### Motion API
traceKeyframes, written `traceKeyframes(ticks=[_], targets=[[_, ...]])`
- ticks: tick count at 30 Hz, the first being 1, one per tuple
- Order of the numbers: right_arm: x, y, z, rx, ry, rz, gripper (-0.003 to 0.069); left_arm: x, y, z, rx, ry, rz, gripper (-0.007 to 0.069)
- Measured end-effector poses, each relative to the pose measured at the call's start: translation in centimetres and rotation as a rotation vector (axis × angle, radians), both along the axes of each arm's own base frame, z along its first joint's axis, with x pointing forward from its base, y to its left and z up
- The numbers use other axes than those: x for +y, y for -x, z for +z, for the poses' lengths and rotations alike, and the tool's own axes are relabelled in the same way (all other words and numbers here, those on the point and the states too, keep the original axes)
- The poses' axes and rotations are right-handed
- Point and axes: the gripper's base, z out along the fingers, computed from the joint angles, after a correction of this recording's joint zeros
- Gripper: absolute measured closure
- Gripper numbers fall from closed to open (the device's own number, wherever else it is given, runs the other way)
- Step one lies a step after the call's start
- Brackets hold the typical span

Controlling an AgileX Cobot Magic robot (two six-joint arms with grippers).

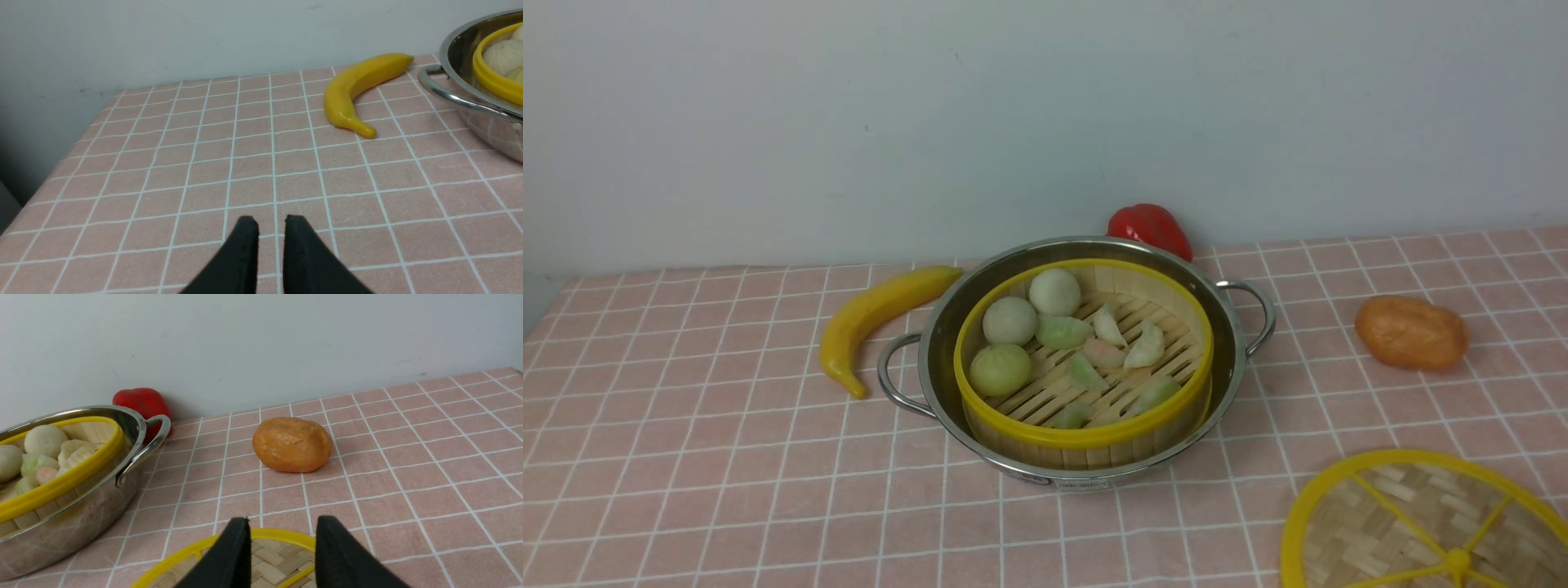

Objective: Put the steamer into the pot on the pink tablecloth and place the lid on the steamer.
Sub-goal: 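Move the gripper down to the bamboo steamer lid and grasp its center knob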

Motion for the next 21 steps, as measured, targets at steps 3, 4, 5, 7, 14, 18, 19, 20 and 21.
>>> traceKeyframes(ticks=[3,4,5,7,14,18,19,20,21], targets=[[0.0,0.0,0.0,0.000,0.000,0.000,0.0416,0.0,0.0,0.0,0.000,0.000,0.000,0.0529],[0.0,0.0,0.0,-0.003,0.005,0.000,0.0416,0.0,0.0,0.0,0.000,0.000,0.000,0.0524],[0.0,0.0,0.1,-0.015,0.003,0.000,0.0416,0.0,0.0,0.0,0.000,0.000,0.000,0.0520],[0.0,-0.1,0.4,-0.048,-0.014,0.002,0.0416,0.0,0.0,0.0,0.000,0.000,0.000,0.0518],[0.0,1.4,7.8,-0.287,-0.053,0.008,0.0416,0.0,0.0,0.0,0.000,0.000,0.000,0.0507],[0.0,2.5,11.1,-0.442,-0.091,0.016,0.0416,0.0,0.0,0.0,0.000,0.000,0.000,0.0496],[0.0,2.8,11.7,-0.488,-0.109,0.020,0.0416,0.0,0.0,0.0,0.000,0.000,0.000,0.0496],[0.0,2.9,12.2,-0.522,-0.132,0.023,0.0416,0.0,0.0,0.0,0.000,0.000,0.000,0.0496],[0.0,3.1,12.5,-0.543,-0.154,0.027,0.0416,0.0,0.0,0.0,0.000,0.000,0.000,0.0496]])
